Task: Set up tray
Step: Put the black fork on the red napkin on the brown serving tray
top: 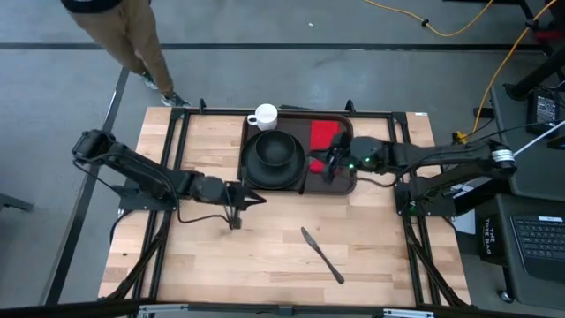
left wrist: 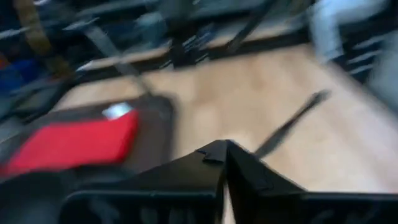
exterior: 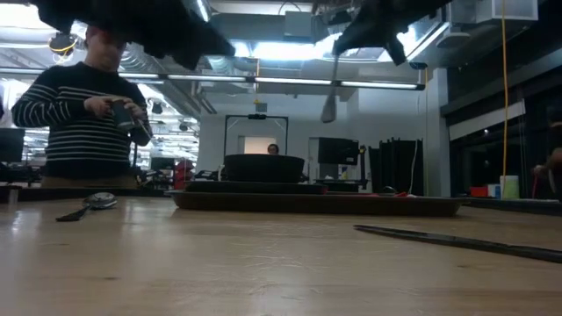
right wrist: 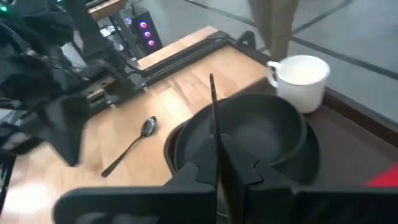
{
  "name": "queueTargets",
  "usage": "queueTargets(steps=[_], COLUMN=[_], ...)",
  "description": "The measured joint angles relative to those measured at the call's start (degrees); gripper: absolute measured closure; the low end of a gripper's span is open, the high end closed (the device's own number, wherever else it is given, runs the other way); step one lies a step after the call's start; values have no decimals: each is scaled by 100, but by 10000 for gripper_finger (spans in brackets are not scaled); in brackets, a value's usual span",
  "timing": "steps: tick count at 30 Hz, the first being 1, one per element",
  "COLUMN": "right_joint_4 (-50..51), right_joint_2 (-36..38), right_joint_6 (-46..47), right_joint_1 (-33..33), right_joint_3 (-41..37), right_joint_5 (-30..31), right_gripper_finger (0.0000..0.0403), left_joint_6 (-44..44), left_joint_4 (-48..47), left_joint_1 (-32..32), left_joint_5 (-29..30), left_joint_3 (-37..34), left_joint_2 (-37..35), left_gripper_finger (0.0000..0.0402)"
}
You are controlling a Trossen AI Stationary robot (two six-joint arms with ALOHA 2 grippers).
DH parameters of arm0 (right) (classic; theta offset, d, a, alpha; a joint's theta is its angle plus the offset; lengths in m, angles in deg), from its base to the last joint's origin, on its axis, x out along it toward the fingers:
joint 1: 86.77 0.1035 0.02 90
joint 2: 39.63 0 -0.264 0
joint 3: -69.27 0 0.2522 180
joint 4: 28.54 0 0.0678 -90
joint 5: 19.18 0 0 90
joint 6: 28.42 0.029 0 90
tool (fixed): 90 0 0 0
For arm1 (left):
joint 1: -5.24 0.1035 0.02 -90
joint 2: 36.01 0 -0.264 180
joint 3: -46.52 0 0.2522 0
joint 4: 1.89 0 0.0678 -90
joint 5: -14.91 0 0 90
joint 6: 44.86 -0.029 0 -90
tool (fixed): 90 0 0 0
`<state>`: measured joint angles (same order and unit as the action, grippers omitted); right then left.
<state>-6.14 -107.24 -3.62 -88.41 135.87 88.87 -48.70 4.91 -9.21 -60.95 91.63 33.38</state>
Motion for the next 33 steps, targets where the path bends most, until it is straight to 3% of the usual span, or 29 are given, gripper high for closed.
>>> queueTargets(steps=[3,6,20,28,33], right_joint_4=[484,850,1012,1015,1226], right_joint_2=[220,286,240,89,-417], right_joint_6=[220,432,16,-413,-996], right_joint_1=[-228,-498,-2525,-3327,-3648], right_joint_3=[0,0,0,20,521], right_joint_5=[-315,-704,-2758,-3344,-3446], right_gripper_finger=[397,397,397,397,397], left_joint_6=[-80,63,-38,8,161], left_joint_4=[482,609,533,757,819], left_joint_1=[346,643,1133,1492,1717], left_joint_5=[-975,-1332,-1362,-1356,-1391], left_joint_3=[-292,-468,-574,-574,-570], left_joint_2=[-262,-530,-874,-874,-872], left_gripper_finger=[401,398,396,399,396])
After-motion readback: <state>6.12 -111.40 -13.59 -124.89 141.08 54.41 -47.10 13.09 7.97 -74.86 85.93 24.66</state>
